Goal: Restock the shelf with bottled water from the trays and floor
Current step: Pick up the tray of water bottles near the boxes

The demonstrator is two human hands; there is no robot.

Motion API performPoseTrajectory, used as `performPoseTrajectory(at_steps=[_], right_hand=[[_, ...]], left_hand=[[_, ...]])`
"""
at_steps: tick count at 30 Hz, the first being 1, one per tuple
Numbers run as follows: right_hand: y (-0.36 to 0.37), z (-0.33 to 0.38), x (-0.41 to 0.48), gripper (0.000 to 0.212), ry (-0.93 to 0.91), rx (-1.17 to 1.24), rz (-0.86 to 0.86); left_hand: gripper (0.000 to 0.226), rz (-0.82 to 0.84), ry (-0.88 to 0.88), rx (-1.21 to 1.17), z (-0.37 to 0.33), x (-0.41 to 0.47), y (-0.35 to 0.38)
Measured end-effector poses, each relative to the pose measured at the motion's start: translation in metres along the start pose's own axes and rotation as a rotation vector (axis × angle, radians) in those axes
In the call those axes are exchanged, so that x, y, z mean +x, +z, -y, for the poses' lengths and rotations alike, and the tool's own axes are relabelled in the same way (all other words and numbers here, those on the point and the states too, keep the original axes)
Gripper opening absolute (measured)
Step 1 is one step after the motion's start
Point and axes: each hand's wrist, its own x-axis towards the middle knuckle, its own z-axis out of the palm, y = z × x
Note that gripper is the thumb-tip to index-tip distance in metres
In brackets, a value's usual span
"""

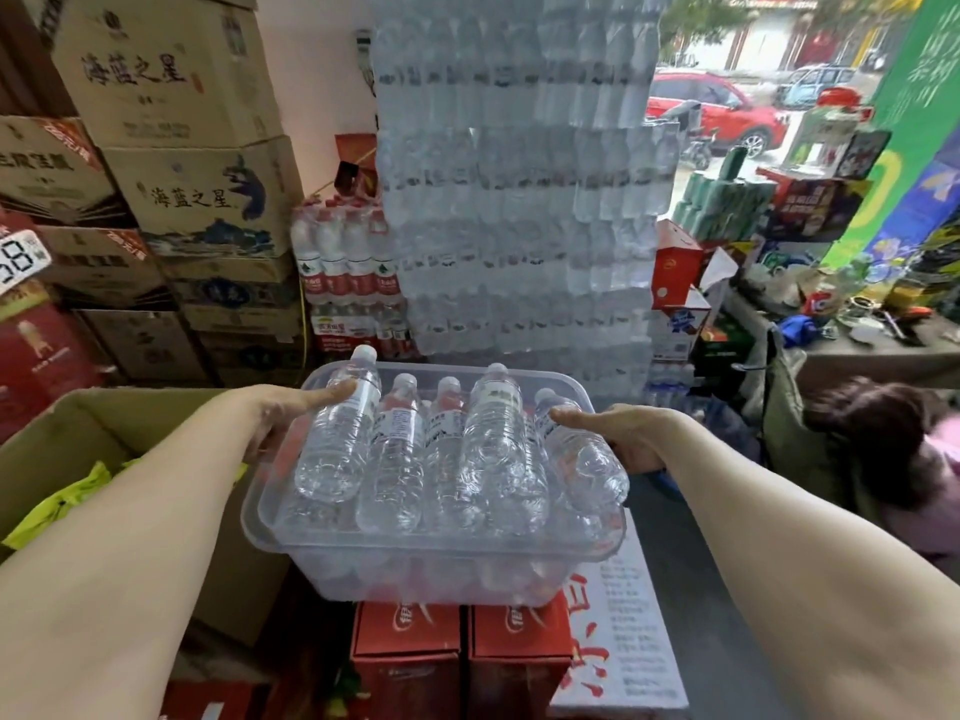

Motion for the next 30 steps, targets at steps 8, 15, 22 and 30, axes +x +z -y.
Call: performPoseTrajectory(at_steps=[8,15,22,30], right_hand=[[0.013,0.004,-0.021,0.117,-0.028,-0.095,-0.110],[0.039,-0.001,-0.046,0.152,-0.052,-0.158,-0.242],[0.084,-0.032,-0.102,0.143,-0.032,-0.102,-0.401],[0.141,-0.092,-0.206,0.098,0.053,-0.021,-0.483]], left_hand=[[0.144,-0.016,0.028,0.004,0.011,-0.019,0.001],[0.152,0.009,0.125,-0.002,0.032,-0.042,-0.004],[0.107,0.164,0.305,-0.001,0.059,-0.081,-0.019],[0.136,0.278,0.224,0.174,0.090,-0.109,-0.006]])
